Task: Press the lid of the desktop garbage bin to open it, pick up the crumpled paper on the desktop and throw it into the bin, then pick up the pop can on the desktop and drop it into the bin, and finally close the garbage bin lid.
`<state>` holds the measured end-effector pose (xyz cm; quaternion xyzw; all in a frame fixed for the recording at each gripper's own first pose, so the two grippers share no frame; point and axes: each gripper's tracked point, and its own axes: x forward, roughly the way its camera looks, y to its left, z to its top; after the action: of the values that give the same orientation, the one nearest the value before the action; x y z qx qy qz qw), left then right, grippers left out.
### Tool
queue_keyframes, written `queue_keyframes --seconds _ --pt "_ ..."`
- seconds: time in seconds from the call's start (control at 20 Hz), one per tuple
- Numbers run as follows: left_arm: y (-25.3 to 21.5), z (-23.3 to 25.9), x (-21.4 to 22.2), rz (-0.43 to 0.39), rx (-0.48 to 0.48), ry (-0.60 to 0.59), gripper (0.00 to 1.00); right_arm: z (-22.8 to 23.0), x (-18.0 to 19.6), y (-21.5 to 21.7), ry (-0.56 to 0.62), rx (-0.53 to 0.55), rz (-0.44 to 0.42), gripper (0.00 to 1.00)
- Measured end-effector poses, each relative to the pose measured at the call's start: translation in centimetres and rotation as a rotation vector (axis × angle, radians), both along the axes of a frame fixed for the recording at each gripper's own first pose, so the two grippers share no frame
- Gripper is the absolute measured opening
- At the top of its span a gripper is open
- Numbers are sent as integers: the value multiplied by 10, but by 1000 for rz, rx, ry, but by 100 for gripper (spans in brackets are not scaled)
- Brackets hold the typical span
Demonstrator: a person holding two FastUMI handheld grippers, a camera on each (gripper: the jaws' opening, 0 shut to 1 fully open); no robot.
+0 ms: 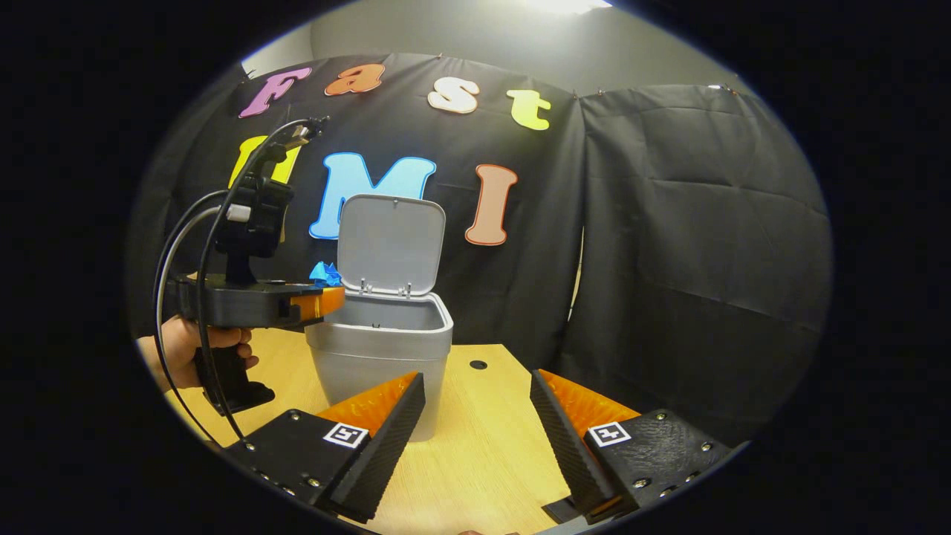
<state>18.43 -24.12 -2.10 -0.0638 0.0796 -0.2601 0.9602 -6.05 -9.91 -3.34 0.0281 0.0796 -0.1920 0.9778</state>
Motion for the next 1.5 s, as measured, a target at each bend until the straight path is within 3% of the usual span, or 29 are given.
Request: queue_keyframes --seconds 0.15,0.25,0.35,0.45,0.5,0.6,0.65,0.75,1.05,1.5 --pt "0 -1 2 -6 -2 3 26 3 -2 -2 -5 3 -12 92" --pt "-1 -4 2 -12 7 11 43 2 0 0 -6 7 -12 92" --pt "-6 -9 3 -25 18 23 43 5 1 3 -13 8 -6 92" --pt "-5 -7 2 -27 14 23 65 5 3 6 -14 4 3 92" --pt "-7 -6 0 -36 11 21 63 4 3 8 -15 2 7 92" --pt "-7 -5 0 -41 10 17 74 4 4 9 -17 7 11 92" --pt "-6 -4 -2 -40 5 15 84 4 4 10 -19 11 12 92" --pt "-1 0 -4 -27 -2 8 93 3 3 13 -22 15 17 92" --pt "30 15 -24 45 -14 -47 96 0 10 27 -36 15 87 92" --pt "102 24 -76 192 -14 -98 96 3 32 75 -82 29 306 95"
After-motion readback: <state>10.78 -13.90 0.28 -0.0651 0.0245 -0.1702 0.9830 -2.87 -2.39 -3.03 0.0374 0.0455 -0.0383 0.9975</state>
